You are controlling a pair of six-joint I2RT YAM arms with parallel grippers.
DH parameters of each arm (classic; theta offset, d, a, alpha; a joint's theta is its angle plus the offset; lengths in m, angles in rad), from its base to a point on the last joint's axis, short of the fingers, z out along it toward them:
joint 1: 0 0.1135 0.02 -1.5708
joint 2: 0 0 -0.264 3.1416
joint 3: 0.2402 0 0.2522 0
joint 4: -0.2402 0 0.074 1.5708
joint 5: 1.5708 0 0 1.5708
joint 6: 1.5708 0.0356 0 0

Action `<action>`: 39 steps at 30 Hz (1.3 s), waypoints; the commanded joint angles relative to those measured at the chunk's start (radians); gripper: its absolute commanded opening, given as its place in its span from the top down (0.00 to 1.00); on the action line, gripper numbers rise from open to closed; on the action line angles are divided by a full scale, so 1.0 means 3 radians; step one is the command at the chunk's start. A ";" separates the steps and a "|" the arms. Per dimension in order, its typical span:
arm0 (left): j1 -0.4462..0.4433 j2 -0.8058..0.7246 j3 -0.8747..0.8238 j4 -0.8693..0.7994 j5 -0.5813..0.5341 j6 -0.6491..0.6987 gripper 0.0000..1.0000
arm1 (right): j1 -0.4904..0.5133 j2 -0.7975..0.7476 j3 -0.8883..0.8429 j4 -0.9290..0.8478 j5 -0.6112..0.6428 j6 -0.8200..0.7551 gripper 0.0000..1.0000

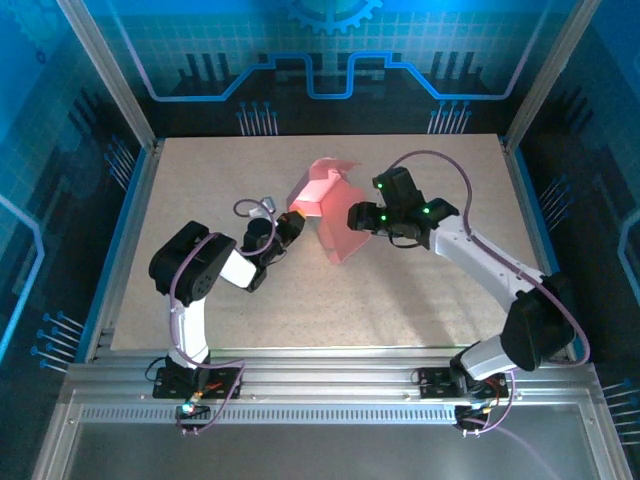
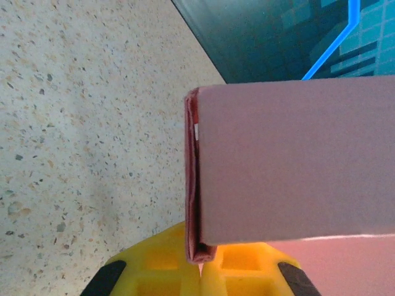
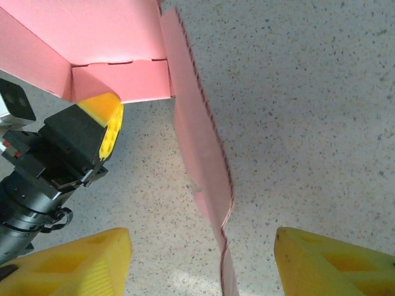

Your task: Fold the paper box

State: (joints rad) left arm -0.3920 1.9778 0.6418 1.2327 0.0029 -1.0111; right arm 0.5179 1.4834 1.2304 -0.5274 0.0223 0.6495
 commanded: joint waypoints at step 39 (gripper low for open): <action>-0.0064 -0.0950 -0.0789 -0.0056 -0.0070 0.0829 0.07 | -0.0219 0.0518 0.1065 -0.1039 -0.0104 -0.0947 1.00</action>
State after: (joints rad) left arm -0.4091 1.8065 0.4015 1.2682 0.0021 -0.8906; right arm 0.4568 1.6291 1.5455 -0.7700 0.0154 0.3614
